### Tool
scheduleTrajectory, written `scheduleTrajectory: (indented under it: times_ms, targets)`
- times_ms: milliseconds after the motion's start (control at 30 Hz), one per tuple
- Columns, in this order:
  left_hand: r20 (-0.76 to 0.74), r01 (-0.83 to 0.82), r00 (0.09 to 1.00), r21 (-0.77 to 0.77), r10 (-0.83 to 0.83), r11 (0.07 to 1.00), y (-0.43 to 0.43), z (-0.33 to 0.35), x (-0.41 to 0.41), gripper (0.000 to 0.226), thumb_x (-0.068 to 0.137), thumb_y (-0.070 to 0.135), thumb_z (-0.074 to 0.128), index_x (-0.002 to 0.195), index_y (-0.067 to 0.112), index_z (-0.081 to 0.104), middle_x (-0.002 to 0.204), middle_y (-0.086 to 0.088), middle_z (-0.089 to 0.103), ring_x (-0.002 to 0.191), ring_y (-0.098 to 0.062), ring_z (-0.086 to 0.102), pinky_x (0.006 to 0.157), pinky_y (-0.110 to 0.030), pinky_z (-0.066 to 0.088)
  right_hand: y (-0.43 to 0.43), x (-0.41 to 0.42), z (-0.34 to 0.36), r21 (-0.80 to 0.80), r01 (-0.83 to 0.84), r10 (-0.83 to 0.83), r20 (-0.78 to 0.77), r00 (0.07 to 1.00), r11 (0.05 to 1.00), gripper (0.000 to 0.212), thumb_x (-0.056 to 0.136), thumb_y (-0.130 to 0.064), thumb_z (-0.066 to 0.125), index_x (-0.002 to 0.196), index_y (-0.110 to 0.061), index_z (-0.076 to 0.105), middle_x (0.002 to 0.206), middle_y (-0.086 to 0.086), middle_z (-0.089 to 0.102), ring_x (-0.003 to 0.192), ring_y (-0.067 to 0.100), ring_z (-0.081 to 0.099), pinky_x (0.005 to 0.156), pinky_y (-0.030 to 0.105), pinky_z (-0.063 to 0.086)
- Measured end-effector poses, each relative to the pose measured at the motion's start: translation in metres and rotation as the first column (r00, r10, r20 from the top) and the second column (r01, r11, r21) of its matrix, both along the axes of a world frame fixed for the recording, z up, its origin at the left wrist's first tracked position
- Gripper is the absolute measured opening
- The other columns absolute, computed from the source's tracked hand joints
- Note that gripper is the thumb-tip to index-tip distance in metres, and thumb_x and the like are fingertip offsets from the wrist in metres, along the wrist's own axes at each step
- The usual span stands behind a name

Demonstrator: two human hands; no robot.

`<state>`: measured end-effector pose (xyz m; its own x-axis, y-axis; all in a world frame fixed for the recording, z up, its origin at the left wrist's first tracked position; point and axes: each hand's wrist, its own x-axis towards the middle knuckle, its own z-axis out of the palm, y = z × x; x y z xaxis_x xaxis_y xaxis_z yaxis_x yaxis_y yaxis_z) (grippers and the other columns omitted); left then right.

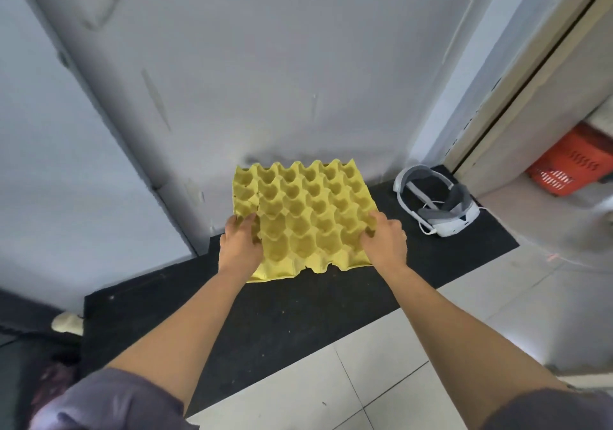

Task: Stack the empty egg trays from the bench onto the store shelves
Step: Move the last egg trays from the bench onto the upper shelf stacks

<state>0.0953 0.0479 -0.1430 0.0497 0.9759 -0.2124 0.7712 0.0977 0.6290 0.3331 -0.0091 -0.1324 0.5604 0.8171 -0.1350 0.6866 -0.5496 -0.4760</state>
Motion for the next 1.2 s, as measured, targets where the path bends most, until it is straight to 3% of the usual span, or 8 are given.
scheduleTrajectory:
  times_ms: [233, 500, 700, 900, 1200]
  targets:
    - [0.113, -0.01, 0.994, 0.169, -0.01, 0.986, -0.018, 0.152, -0.024, 0.056, 0.087, 0.006, 0.05, 0.141, 0.021, 0.041, 0.151, -0.011, 0.022, 0.129, -0.037, 0.039, 0.108, -0.043, 0.034, -0.018, -0.013, 0.155, 0.191, -0.035, 0.022, 0.067, 0.998, 0.981, 0.048, 0.088, -0.026, 0.059, 0.134, -0.021, 0.048, 0.12, 0.016, 0.05, 0.112, 0.035, 0.051, 0.088, 0.037, 0.042]
    - [0.262, -0.133, 0.965, 0.414, 0.022, 0.9, -0.083, 0.276, -0.062, 0.05, 0.086, 0.003, 0.052, 0.134, 0.018, 0.05, 0.15, -0.014, 0.025, 0.133, -0.034, 0.034, 0.111, -0.036, 0.03, -0.059, -0.041, 0.263, 0.46, -0.115, 0.1, 0.057, 0.993, 0.881, 0.05, 0.088, -0.027, 0.061, 0.134, -0.019, 0.045, 0.123, 0.016, 0.05, 0.111, 0.035, 0.052, 0.089, 0.038, 0.043]
    - [0.318, -0.255, 0.944, 0.549, 0.083, 0.796, -0.186, 0.32, -0.121, 0.036, 0.086, 0.001, 0.051, 0.119, 0.01, 0.061, 0.146, -0.014, 0.031, 0.13, -0.033, 0.036, 0.11, -0.042, 0.031, -0.123, -0.095, 0.308, 0.592, -0.199, 0.209, 0.053, 0.977, 0.781, 0.057, 0.087, -0.033, 0.064, 0.137, -0.015, 0.045, 0.124, 0.017, 0.052, 0.116, 0.034, 0.05, 0.09, 0.036, 0.041]
    - [0.288, -0.337, 0.939, 0.662, 0.189, 0.67, -0.281, 0.362, -0.185, 0.019, 0.09, 0.013, 0.057, 0.108, 0.009, 0.064, 0.139, -0.013, 0.038, 0.125, -0.03, 0.037, 0.097, -0.029, 0.029, -0.173, -0.167, 0.344, 0.669, -0.286, 0.354, 0.037, 0.935, 0.686, 0.041, 0.086, -0.033, 0.065, 0.124, -0.02, 0.059, 0.12, 0.01, 0.054, 0.112, 0.025, 0.053, 0.084, 0.028, 0.039]
    - [0.284, -0.439, 0.886, 0.767, 0.367, 0.467, -0.393, 0.435, -0.305, 0.025, 0.086, 0.018, 0.065, 0.11, 0.012, 0.063, 0.148, -0.011, 0.028, 0.134, -0.029, 0.029, 0.111, -0.04, 0.025, -0.225, -0.308, 0.406, 0.779, -0.385, 0.574, 0.04, 0.818, 0.495, 0.03, 0.087, -0.028, 0.065, 0.114, -0.015, 0.064, 0.114, 0.011, 0.056, 0.109, 0.024, 0.054, 0.078, 0.023, 0.033]
